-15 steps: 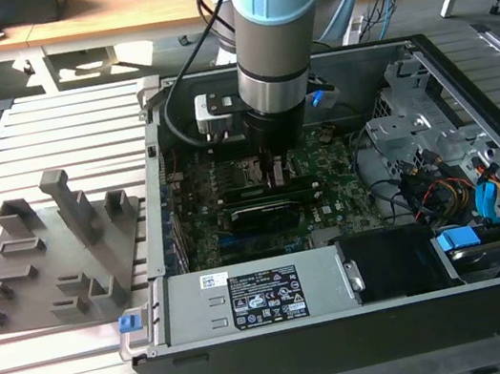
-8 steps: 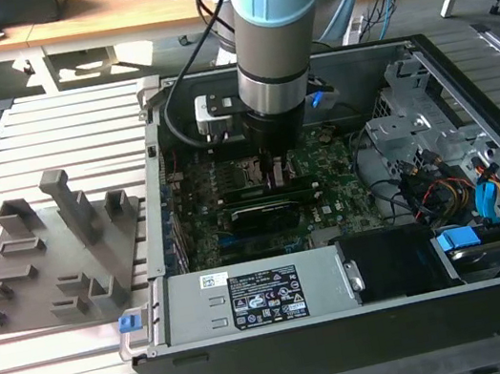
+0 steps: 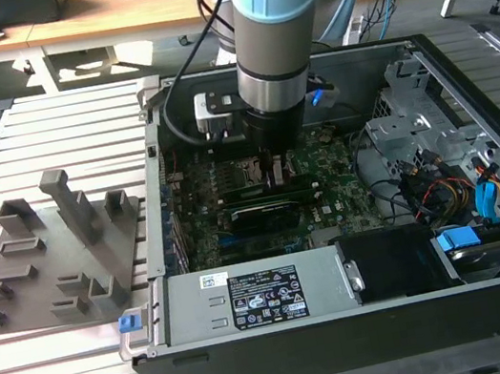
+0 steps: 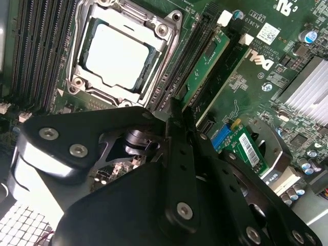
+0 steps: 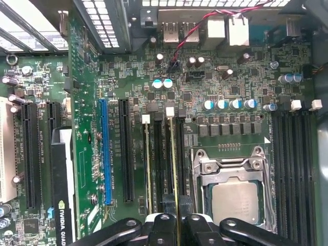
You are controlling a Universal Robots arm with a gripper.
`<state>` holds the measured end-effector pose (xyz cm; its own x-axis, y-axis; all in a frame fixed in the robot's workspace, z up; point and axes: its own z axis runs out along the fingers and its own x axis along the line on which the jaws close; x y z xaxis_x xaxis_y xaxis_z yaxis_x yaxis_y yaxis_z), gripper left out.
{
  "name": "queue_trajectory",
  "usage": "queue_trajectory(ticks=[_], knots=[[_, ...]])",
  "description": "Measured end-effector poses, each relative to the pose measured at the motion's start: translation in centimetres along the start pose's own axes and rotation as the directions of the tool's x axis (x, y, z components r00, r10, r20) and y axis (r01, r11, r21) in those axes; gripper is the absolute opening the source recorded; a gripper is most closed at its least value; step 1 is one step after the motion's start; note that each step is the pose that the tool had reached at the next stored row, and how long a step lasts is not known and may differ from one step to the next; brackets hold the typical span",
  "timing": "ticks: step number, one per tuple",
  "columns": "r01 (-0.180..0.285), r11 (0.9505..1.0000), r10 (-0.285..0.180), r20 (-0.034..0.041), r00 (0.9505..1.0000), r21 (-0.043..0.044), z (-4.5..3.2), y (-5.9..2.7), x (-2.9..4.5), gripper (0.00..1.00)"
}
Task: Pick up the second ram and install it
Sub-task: 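Insert the second ram into the second slot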
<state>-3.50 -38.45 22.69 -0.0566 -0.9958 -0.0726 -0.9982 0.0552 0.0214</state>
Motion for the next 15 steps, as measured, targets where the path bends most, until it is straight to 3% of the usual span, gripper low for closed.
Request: queue_trajectory(ticks=[15], knots=[[0.000,1.0000,0.000,0.0001,1.0000,0.0001,0.30,-0.02,0.11,0.14]])
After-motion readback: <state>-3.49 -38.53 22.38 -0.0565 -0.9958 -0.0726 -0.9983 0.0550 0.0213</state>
